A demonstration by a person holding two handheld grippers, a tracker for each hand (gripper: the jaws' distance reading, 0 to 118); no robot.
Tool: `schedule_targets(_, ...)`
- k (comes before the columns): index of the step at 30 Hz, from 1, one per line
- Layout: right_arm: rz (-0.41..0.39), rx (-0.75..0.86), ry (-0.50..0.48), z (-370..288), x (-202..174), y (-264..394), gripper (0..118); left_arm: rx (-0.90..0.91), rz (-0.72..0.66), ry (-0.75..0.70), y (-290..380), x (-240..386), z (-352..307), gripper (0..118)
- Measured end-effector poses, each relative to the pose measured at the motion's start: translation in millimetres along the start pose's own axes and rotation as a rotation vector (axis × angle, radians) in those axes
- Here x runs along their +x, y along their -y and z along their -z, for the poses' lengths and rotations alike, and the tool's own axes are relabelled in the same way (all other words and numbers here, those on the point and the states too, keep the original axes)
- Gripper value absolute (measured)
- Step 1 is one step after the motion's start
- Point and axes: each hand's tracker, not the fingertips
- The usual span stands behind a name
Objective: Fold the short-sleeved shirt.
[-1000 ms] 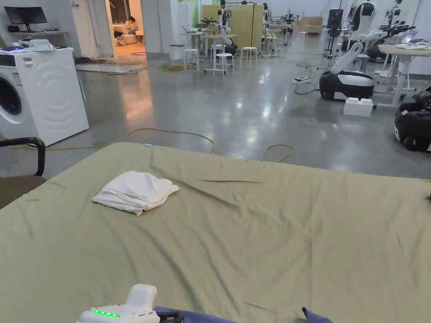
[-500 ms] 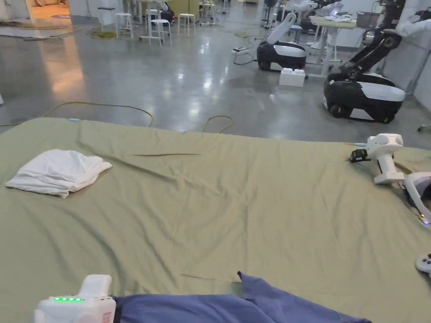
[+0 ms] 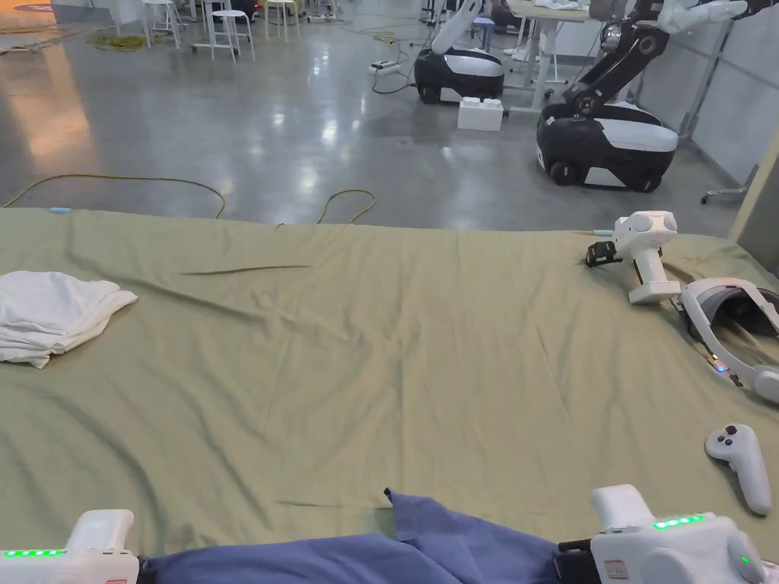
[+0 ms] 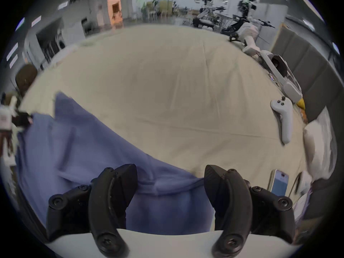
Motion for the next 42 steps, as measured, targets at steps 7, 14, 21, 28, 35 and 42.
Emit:
schedule_targets(7,-0.141,0.003,-0.025,-8.9,-21.2,-2.9,9,-0.016,-0.010,0.012,1.0,1.7,-1.0,5)
schedule_targets(14,-0.032,0.234,-0.072,-98.2,-3.6,12.2,9,0.268,-0.165,0.227,10.1,-33.8,-105.8,4)
schedule_targets(21,0.229,0.549,-0.180,-226.9,34.2,27.1,9,0.612,-0.096,0.340,30.0,-25.1,-278.1,4)
schedule_targets(28,0.246,0.774,-0.126,-330.1,47.2,-3.6,9,0.850,-0.032,0.327,8.3,-13.2,-394.4,4)
schedule_targets(35,0.201,0.892,-0.065,-401.9,44.4,-58.2,9,0.984,0.004,0.304,-39.9,-8.6,-454.8,4)
schedule_targets(42,0.225,0.961,-0.014,-448.9,57.2,-131.5,9,1.022,-0.009,0.210,-109.9,-10.6,-469.2,4)
